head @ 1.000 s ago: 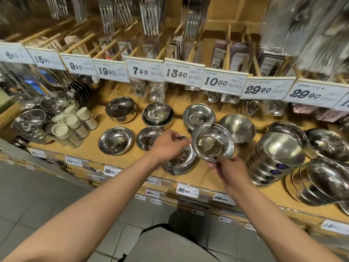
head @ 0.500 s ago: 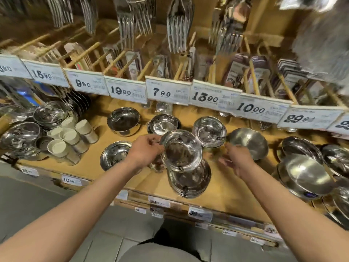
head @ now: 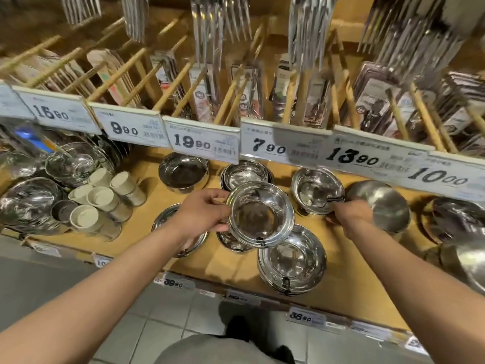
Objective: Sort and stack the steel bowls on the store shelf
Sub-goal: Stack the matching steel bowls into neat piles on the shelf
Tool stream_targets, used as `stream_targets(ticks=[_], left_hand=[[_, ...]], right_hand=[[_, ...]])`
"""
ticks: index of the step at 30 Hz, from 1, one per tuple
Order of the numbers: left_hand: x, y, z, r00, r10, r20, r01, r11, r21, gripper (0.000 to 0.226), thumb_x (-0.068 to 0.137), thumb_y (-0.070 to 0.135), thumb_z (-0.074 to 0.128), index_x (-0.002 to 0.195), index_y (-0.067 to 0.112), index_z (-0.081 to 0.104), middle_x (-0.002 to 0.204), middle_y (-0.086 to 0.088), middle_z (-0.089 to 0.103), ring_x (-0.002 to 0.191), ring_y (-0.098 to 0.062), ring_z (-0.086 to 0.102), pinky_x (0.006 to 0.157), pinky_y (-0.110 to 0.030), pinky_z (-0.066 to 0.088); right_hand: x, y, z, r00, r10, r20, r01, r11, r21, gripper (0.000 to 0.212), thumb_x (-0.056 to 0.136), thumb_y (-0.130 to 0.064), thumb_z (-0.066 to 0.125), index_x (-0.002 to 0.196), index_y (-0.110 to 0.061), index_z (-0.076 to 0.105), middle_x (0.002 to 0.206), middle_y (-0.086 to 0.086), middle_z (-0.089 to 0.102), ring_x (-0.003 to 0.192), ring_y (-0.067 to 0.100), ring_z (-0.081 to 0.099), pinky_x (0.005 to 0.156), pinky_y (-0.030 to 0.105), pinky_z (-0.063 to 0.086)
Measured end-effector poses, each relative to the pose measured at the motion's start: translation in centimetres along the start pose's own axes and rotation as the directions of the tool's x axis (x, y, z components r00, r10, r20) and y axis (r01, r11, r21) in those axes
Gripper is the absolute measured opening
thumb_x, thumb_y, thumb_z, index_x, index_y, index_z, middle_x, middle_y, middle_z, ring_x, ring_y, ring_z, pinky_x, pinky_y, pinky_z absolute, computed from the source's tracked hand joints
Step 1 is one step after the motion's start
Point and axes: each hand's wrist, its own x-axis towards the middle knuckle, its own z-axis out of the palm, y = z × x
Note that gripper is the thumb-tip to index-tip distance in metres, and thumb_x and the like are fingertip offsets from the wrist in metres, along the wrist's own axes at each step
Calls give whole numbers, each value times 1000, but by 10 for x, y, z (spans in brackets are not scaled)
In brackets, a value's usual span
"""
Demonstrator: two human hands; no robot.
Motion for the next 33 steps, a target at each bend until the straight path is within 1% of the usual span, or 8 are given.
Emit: stream_targets(ticks=[4,7,9,11,16,27,30,33], left_hand=[[3,3,0,999,0,37,-1,999,40,40,89,-2,68,128,8,64,114,-27,69,94,-31,72,82,-38,62],[5,3,1,997,20,71,-22,999,29,38,89,-4,69,124,8,65,86,-9,72,71,-15,69,67,-26,63],[3,5,5,995,32,95,-35,999,30,34,87,-3,70,118,10,67,69,2,72,62,-8,68,63,-23,61],[-1,6,9,992,45,118,-50,998,37,27,85,-1,73,110,10,71,71,1,75,63,-10,71,64,-25,61],[-11,2,29,984,39,176,-57,993,99,33,83,6,78,115,6,71,108,-15,75,92,-27,74,80,-37,63],[-27,-18,75,989,89,114,-111,973,201,34,82,4,78,113,13,69,102,-11,72,69,-11,71,54,-23,59],[-25,-25,79,989,130,67,-145,935,324,31,85,9,74,114,15,69,103,-6,72,73,-16,72,57,-24,59],[-21,-27,80,980,198,17,-185,877,443,23,84,18,74,106,24,75,102,1,75,84,-17,71,82,-38,61]], right_hand=[[-7,-6,-6,996,-16,-89,6,994,-111,28,89,-28,71,90,-2,64,102,19,73,97,36,72,88,49,60],[-8,-11,-12,997,-25,-67,24,1000,-17,25,89,-24,71,99,-1,66,88,17,76,81,36,75,83,50,62],[-9,-15,-17,999,-18,-46,21,998,63,13,89,-9,67,98,0,67,69,15,75,62,32,73,72,47,65],[-16,-18,-22,999,-30,14,28,986,166,14,88,-2,66,102,2,68,81,20,76,56,29,71,49,32,61],[-51,-26,-39,976,-23,217,-92,860,502,13,97,5,56,107,0,63,116,22,68,78,28,71,40,22,55],[-115,0,-91,959,-38,282,-150,774,615,75,80,24,35,147,-11,34,142,21,47,114,43,62,51,37,63],[-129,9,-98,956,-53,290,-137,792,596,60,80,24,36,123,-14,52,115,13,59,87,31,70,49,37,63],[-136,17,-99,946,-36,323,-195,732,653,45,79,23,32,98,-12,55,107,14,63,68,25,75,51,40,63]])
